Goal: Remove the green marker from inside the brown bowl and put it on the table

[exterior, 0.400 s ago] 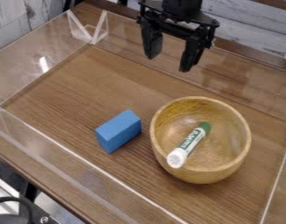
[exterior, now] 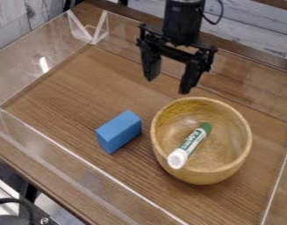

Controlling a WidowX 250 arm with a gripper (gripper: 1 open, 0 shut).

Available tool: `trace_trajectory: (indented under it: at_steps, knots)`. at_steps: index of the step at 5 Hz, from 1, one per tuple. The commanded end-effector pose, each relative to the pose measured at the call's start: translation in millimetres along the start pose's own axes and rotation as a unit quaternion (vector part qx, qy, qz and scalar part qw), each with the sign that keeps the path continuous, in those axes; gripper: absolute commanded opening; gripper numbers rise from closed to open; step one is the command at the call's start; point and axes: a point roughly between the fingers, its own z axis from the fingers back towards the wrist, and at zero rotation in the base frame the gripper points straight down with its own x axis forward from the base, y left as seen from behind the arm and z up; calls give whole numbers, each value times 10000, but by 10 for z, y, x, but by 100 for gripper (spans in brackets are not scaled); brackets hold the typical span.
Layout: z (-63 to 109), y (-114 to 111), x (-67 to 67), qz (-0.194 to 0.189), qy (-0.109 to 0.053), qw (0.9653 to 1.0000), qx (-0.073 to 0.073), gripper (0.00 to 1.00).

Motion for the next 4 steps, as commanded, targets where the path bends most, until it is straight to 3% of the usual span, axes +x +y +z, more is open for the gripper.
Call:
trace_trajectory:
  at_steps: [1, 4]
  knots:
    - [110, -124, 14, -142, -318, 9994, -18, 100]
    - [-30, -354, 6, -316, -334, 9989, -60, 100]
